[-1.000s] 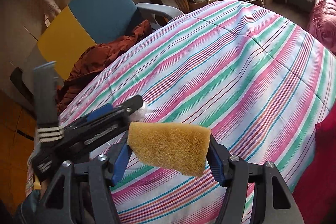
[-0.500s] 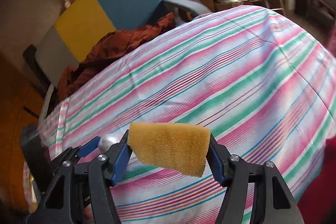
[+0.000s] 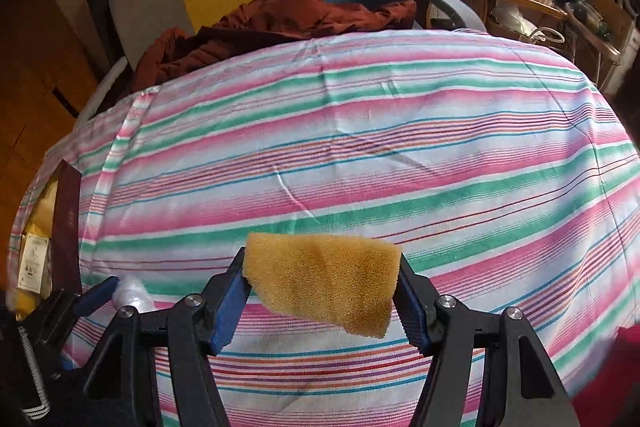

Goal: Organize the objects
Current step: 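Carry the sponge and cotton ball to the gold tray and release both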

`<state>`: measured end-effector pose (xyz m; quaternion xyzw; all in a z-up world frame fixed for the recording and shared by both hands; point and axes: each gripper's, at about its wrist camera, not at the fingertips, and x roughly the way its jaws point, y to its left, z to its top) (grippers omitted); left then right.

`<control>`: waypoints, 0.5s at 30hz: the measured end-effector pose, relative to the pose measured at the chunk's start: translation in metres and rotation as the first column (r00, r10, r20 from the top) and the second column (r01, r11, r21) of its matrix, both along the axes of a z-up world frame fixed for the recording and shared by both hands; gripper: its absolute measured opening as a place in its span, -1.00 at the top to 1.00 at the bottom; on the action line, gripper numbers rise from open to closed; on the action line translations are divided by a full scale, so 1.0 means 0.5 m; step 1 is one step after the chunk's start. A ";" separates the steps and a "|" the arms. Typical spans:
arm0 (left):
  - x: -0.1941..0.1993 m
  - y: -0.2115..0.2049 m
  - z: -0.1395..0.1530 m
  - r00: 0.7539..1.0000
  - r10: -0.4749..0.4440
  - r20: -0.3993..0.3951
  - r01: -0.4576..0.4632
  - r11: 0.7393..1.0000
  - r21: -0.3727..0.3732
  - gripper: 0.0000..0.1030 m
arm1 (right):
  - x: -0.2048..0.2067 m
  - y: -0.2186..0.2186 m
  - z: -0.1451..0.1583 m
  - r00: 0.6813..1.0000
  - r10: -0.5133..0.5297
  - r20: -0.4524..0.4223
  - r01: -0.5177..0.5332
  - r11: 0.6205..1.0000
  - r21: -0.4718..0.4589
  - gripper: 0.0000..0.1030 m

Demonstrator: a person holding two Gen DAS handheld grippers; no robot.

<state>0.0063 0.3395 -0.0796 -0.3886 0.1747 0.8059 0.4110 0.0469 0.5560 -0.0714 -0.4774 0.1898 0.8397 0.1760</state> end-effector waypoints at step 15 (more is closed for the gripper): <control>0.002 -0.096 0.102 0.997 0.069 -0.031 -0.065 0.992 0.106 -0.12 | -0.027 -0.042 -0.031 0.989 0.099 0.106 -0.107 0.992 0.072 -0.29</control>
